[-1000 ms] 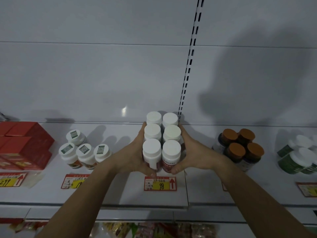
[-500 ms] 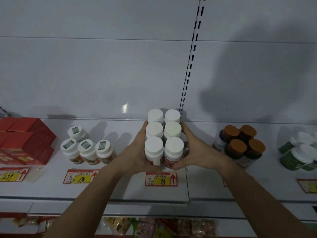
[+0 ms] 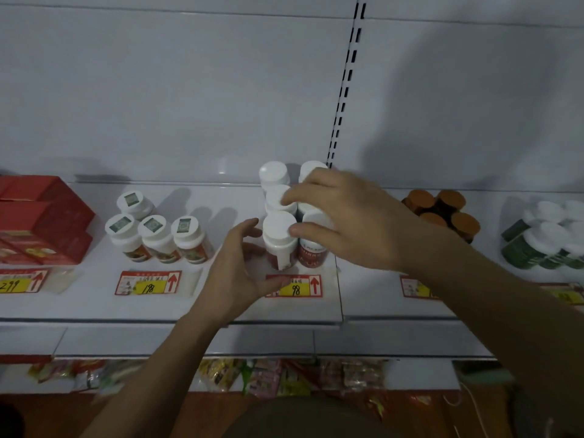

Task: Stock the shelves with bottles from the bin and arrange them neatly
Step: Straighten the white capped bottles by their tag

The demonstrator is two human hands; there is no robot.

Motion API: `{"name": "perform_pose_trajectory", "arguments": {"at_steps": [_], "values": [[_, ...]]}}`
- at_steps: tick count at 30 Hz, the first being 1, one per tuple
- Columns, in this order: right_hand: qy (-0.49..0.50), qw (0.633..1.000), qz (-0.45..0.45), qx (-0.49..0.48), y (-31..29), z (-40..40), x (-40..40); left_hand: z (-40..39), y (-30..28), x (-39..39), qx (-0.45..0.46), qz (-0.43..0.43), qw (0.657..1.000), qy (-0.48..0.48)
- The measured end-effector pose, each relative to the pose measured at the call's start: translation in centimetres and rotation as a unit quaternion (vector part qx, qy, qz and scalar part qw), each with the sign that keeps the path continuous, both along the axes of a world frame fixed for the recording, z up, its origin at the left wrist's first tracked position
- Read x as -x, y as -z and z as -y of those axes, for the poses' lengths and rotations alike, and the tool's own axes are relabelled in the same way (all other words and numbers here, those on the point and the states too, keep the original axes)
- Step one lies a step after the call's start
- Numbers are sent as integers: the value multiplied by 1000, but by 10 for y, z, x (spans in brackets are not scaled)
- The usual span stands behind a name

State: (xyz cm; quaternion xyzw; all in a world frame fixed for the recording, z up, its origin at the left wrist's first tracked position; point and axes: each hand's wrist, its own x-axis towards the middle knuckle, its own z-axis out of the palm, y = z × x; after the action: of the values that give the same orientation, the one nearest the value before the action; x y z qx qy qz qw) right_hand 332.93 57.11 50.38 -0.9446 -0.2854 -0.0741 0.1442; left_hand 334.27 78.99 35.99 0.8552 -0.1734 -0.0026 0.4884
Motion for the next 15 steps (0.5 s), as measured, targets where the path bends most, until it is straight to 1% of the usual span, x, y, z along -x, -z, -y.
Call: {"name": "perform_pose_trajectory", "arguments": {"at_steps": [2, 3, 4, 5, 9, 13, 15], "values": [[5, 986, 55, 156, -3, -20, -10, 3, 1, 1, -3, 9, 1000, -23], [20, 974, 76, 212, -4, -28, -14, 4, 1, 2, -6, 6, 999, -33], [30, 968, 80, 237, -4, -34, -15, 4, 1, 2, -9, 4, 999, -40], [34, 968, 73, 239, -4, -38, -16, 4, 1, 3, -14, 5, 999, -43], [27, 983, 21, 182, -5, -42, -18, 2, 3, 5, -30, 20, 999, -34], [-9, 985, -74, 153, -9, -37, -24, 2, 3, 5, -25, 31, 999, -34], [-16, 984, -101, 147, -11, -36, -24, 3, 2, 5, -34, 29, 998, -34]]}}
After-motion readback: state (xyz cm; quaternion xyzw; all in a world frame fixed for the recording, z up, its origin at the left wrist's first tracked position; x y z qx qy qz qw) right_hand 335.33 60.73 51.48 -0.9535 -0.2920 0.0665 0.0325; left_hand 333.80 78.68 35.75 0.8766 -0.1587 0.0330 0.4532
